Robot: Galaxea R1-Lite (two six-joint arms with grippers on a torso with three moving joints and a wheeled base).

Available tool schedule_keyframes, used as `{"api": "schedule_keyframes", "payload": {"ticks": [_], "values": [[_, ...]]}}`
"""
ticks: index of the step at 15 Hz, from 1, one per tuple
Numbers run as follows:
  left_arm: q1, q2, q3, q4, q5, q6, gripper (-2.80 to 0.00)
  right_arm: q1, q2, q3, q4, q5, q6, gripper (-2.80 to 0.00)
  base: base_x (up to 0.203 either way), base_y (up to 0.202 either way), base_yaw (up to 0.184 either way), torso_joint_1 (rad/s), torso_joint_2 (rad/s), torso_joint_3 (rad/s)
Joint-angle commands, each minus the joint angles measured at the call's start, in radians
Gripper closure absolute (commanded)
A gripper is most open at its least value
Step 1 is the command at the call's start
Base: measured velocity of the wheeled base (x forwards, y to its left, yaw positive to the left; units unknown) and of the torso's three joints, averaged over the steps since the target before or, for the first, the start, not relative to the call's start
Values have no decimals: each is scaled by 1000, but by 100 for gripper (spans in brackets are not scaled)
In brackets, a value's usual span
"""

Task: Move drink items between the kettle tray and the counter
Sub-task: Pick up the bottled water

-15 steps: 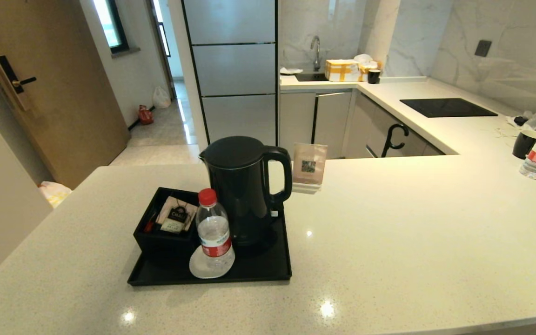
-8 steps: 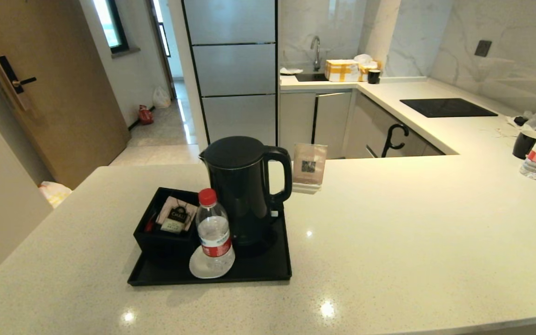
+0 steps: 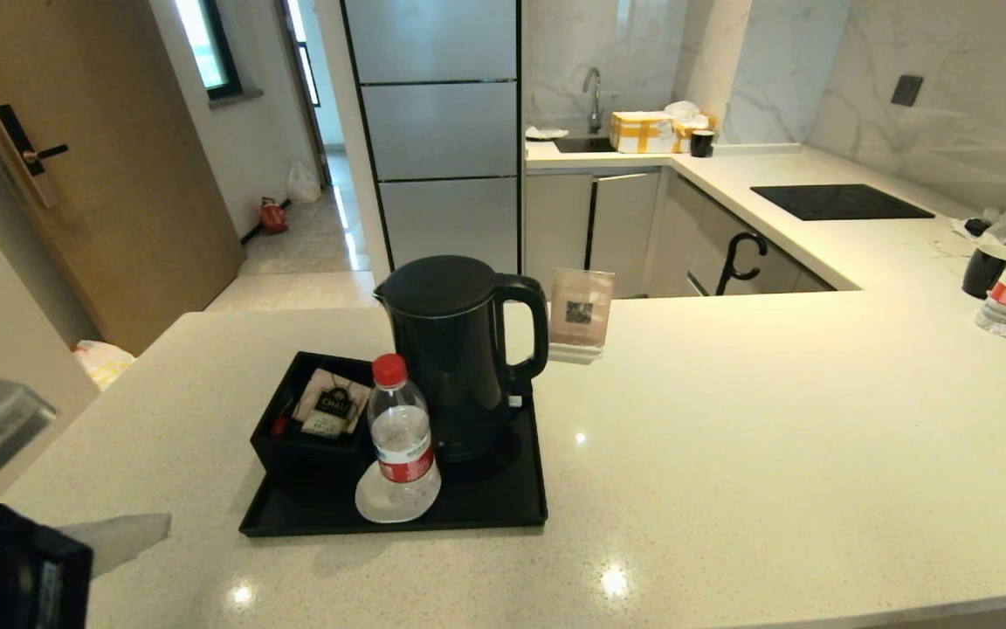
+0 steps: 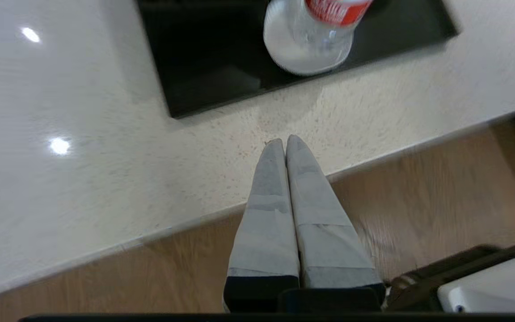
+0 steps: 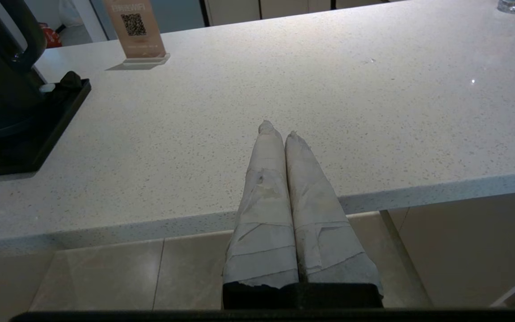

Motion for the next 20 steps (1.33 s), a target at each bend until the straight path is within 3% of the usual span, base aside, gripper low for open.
{"api": "schedule_keyframes", "payload": {"ticks": [1, 3, 5, 7, 8, 14, 18, 20], "values": [[-22, 220, 70, -223, -5, 10, 0, 1, 0, 0, -1, 0, 0, 0, 0, 0, 0, 0, 0, 0], [-40, 280, 126, -374, -11, 9, 0, 0, 0, 0, 0, 0, 0, 0, 0, 0, 0, 0, 0, 0], [-61, 386, 153, -582, -13, -31, 0, 0, 0, 0, -1, 0, 0, 0, 0, 0, 0, 0, 0, 0], [-126, 461, 148, -702, -17, -77, 0, 0, 0, 0, -1, 0, 0, 0, 0, 0, 0, 0, 0, 0], [-160, 490, 131, -732, -17, -97, -280, 0, 0, 0, -1, 0, 0, 0, 0, 0, 0, 0, 0, 0], [-239, 618, 32, -735, -17, -150, -280, 1, 0, 0, -1, 0, 0, 0, 0, 0, 0, 0, 0, 0], [-248, 650, 27, -739, -13, -151, -280, 0, 0, 0, -1, 0, 0, 0, 0, 0, 0, 0, 0, 0], [-270, 697, 36, -878, -10, -147, -280, 0, 0, 0, -1, 0, 0, 0, 0, 0, 0, 0, 0, 0]]}}
